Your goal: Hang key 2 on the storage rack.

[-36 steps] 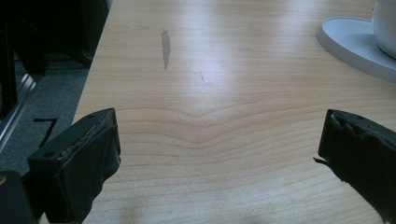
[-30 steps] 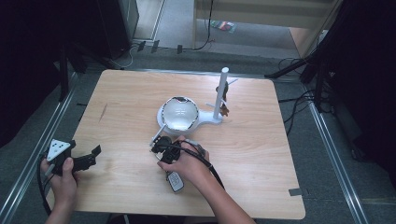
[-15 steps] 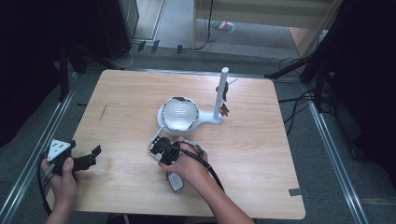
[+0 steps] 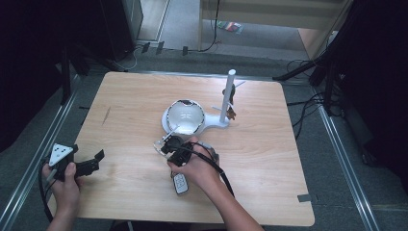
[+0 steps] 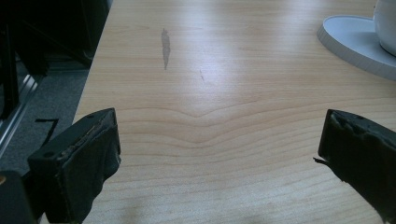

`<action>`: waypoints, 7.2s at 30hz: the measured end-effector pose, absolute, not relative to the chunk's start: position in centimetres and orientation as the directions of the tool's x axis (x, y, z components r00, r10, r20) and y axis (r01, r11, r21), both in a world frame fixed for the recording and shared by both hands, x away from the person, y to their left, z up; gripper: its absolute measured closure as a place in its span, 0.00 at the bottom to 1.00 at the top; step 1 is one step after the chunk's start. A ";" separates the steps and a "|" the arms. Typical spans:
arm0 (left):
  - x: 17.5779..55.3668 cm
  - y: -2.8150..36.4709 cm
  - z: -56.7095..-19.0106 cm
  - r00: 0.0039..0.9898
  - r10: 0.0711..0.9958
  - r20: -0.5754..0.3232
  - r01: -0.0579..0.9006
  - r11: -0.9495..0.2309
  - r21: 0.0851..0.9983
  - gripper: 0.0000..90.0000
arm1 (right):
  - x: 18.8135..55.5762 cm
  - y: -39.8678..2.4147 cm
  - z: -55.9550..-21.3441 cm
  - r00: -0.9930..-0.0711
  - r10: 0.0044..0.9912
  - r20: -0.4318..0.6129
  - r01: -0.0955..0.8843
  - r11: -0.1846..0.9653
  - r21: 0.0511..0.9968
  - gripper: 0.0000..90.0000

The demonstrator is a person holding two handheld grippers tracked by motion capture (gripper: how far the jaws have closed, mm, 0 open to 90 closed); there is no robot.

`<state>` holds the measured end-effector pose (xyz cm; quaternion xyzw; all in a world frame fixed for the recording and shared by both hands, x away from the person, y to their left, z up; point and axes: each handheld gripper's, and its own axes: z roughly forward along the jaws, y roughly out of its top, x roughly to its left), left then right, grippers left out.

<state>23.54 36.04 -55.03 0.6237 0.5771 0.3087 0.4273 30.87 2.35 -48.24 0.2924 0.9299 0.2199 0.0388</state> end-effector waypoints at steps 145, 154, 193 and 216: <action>23.5 36.0 -55.0 0.143 0.984 -0.106 0.452 0.030 0.891 0.00 | 33.3 -14.9 -43.7 -0.367 0.929 -0.041 0.478 0.226 0.849 0.93; 23.5 36.0 -55.0 0.143 0.984 -0.109 0.451 0.034 0.892 0.00 | 33.9 -14.6 -44.6 -0.360 0.932 -0.041 0.496 0.229 0.838 0.93; 23.5 36.0 -55.0 0.142 0.984 -0.106 0.450 0.031 0.892 0.00 | 36.8 -13.8 -47.1 -0.349 0.937 -0.006 0.553 0.211 0.806 0.80; 23.5 36.0 -55.0 0.140 0.985 -0.102 0.447 0.029 0.894 0.00 | 34.9 -16.5 -46.9 -0.411 0.912 0.020 0.453 0.185 0.872 0.19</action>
